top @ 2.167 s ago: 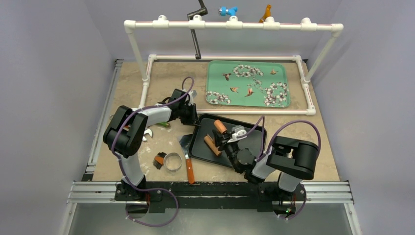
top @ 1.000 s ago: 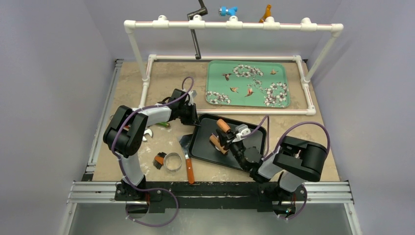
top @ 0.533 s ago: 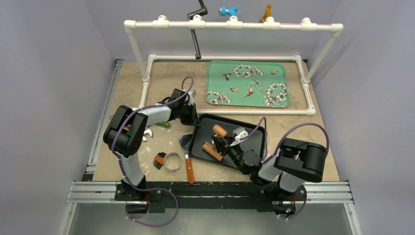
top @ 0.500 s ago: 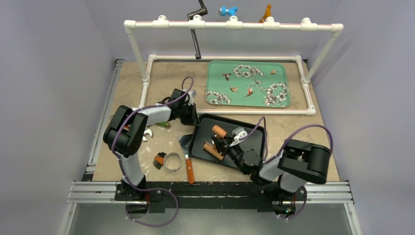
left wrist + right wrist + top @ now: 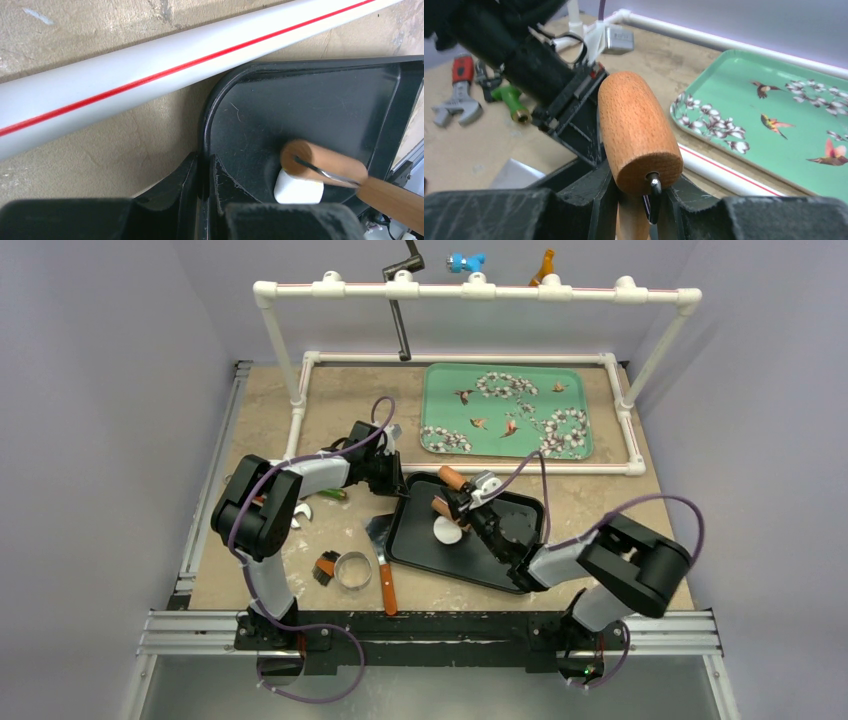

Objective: Roll out the dumpling wrappers from the dough

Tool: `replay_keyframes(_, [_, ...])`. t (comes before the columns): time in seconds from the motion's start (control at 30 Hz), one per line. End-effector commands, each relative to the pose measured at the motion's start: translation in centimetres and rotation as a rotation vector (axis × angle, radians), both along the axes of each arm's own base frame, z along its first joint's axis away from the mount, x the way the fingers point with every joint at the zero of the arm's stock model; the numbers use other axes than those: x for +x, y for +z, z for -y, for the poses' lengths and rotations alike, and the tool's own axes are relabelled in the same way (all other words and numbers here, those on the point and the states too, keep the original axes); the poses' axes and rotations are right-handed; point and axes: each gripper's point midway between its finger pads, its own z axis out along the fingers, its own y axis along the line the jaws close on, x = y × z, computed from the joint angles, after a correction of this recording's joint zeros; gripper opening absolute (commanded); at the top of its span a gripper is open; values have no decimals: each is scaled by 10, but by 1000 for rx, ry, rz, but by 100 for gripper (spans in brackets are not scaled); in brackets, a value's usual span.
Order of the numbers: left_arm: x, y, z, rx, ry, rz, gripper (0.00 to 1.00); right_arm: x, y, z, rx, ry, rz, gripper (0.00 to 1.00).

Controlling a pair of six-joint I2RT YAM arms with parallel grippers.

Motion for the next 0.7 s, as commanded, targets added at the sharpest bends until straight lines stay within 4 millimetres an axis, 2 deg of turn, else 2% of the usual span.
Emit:
replay_keyframes(0.0, [-17,-46,-39,172,65,-117,0,2,17,-19,67,84,101,0])
replay_keyframes(0.13, [-17,-46,-38,171,64,-117,0,0,-3,-17,43,82,57,0])
replay_keyframes(0.23, [-17,-46,-38,173,65,-120,0,1,-27,-2,5,26,8,0])
replay_keyframes(0.3, [-17,-46,-38,172,64,-118,0,0,-27,10,19,-19,17,0])
replay_keyframes(0.37, [-17,-47,-38,173,66,-123,0,1,-15,11,11,-24,52,0])
replay_keyframes(0.43, [-18,-49,-38,174,66,-133,0,6,-1,1,-25,-7,70,0])
replay_keyframes(0.53, [-18,-49,-39,177,65,-131,0,8,37,-7,-6,16,152,0])
replay_keyframes(0.6, [-17,-48,-38,176,65,-128,0,4,56,-12,17,46,183,0])
replay_keyframes(0.67, [-17,-48,-38,174,64,-127,0,-2,61,-19,35,96,174,0])
